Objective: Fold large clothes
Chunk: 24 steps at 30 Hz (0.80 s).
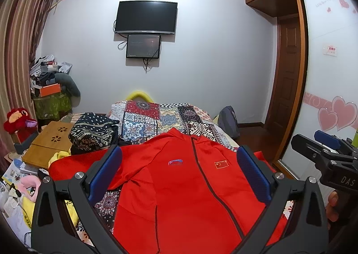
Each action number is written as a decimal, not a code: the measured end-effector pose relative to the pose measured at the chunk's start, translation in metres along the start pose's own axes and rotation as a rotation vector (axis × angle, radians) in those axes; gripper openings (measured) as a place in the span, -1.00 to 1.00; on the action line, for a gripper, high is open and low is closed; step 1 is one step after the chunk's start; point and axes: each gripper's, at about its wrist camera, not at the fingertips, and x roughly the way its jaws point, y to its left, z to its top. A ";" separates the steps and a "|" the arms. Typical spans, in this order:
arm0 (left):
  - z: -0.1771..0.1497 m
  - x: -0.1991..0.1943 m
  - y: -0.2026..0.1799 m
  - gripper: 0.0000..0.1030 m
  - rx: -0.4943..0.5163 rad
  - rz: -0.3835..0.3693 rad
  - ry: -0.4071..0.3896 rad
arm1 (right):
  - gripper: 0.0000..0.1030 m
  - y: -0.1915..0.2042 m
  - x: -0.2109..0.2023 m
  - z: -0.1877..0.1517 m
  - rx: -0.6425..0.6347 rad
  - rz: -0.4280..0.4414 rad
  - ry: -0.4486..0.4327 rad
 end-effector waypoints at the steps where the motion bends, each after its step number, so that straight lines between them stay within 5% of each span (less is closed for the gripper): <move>1: 0.000 0.000 0.000 1.00 0.000 0.000 0.001 | 1.00 0.000 0.000 0.000 0.000 0.000 0.001; 24: -0.004 0.021 0.014 1.00 -0.025 0.022 0.034 | 1.00 -0.003 0.014 -0.001 0.002 -0.014 0.031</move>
